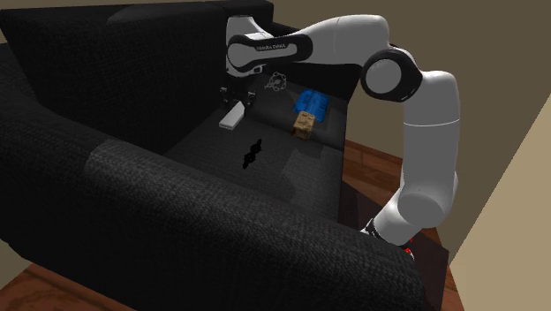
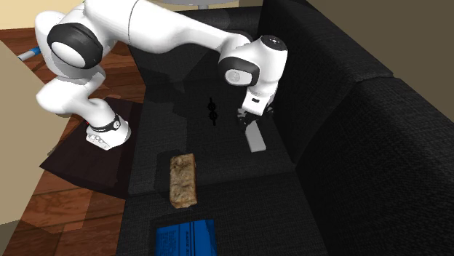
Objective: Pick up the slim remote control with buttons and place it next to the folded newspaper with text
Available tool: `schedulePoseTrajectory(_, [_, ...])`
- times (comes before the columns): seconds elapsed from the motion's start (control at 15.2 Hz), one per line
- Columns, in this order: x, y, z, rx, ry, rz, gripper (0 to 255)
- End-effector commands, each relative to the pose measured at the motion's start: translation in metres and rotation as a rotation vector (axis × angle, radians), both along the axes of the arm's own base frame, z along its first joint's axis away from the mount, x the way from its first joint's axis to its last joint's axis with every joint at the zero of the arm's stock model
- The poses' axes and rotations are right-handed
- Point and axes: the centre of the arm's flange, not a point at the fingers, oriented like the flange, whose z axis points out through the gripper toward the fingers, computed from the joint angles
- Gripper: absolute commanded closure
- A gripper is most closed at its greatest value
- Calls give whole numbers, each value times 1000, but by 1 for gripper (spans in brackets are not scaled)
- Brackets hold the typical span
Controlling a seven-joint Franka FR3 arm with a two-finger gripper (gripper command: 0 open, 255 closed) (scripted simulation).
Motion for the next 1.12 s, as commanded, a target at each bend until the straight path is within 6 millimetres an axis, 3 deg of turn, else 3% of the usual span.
schedulePoseTrajectory(0.0, [1, 0, 11, 0, 0, 0, 255])
schedulePoseTrajectory(0.46, [1, 0, 44, 0, 0, 0, 255])
schedulePoseTrajectory(1.06, [-6, -118, 46, 0, 0, 0, 255])
